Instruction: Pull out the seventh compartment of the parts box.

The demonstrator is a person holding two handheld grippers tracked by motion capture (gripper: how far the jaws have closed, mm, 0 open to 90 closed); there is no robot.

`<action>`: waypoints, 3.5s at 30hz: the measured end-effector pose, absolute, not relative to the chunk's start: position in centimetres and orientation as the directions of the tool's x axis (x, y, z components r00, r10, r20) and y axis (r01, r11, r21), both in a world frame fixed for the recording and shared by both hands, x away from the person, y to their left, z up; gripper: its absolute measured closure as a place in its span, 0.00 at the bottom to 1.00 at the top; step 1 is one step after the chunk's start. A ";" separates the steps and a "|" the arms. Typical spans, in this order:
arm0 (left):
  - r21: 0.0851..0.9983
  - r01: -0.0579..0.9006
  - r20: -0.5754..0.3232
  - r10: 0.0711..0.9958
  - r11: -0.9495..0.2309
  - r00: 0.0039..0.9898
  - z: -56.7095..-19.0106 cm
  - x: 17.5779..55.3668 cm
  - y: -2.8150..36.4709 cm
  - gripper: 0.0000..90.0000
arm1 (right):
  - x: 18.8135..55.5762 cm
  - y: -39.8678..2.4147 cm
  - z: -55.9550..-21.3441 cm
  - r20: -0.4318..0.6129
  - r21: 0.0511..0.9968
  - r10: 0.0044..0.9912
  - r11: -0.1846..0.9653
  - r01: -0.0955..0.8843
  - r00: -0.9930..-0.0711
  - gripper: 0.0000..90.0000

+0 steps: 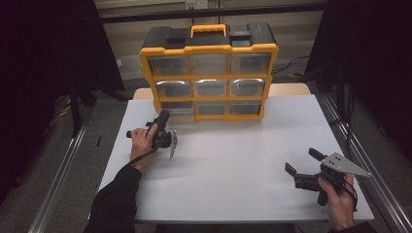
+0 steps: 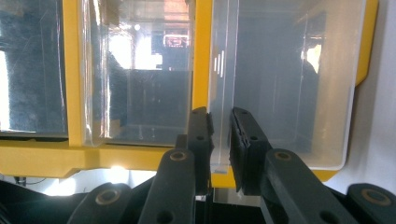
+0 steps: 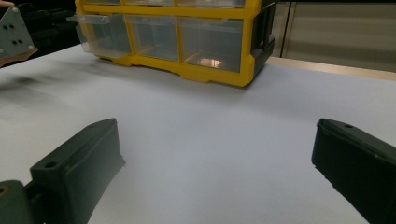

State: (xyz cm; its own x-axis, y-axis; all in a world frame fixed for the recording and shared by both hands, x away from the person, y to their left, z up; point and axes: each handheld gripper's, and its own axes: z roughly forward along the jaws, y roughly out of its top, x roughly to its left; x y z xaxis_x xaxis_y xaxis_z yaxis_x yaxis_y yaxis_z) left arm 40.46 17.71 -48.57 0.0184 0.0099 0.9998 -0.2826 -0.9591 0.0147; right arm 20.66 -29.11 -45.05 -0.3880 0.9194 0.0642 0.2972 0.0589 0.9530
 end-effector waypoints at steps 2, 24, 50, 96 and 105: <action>0.015 -0.290 1.000 0.012 -0.957 0.012 -48.6 40.4 17.7 0.88 | 20.7 -29.1 -45.0 0.064 0.953 0.918 0.060 0.297 -0.391 0.01; 0.076 -0.330 0.997 0.083 -0.941 -0.007 -49.2 39.8 17.7 0.89 | 20.7 -29.1 -45.0 0.064 0.953 0.917 0.061 0.296 -0.394 0.01; 0.036 -0.328 0.999 0.035 -0.944 0.009 -49.1 39.1 18.0 0.89 | 20.7 -29.0 -45.0 0.059 0.954 0.916 0.065 0.293 -0.396 0.01; 0.006 -0.304 0.999 -0.004 -0.953 0.033 -48.4 37.2 18.0 0.89 | 20.9 -29.0 -45.1 0.058 0.953 0.917 0.066 0.294 -0.395 0.01; -0.023 -0.286 0.999 -0.033 -0.958 0.029 -48.2 36.6 18.1 0.89 | 20.9 -29.0 -45.1 0.055 0.953 0.915 0.071 0.294 -0.399 0.01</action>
State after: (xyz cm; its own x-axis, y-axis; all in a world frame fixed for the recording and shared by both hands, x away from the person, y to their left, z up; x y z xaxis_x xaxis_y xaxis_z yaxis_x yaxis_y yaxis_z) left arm 36.61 18.10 -48.24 0.0291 -0.0327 0.9990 -0.2860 -0.9579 -0.0230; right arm 20.89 -28.97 -45.06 -0.3987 0.9155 0.0548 0.2944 0.0711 0.9530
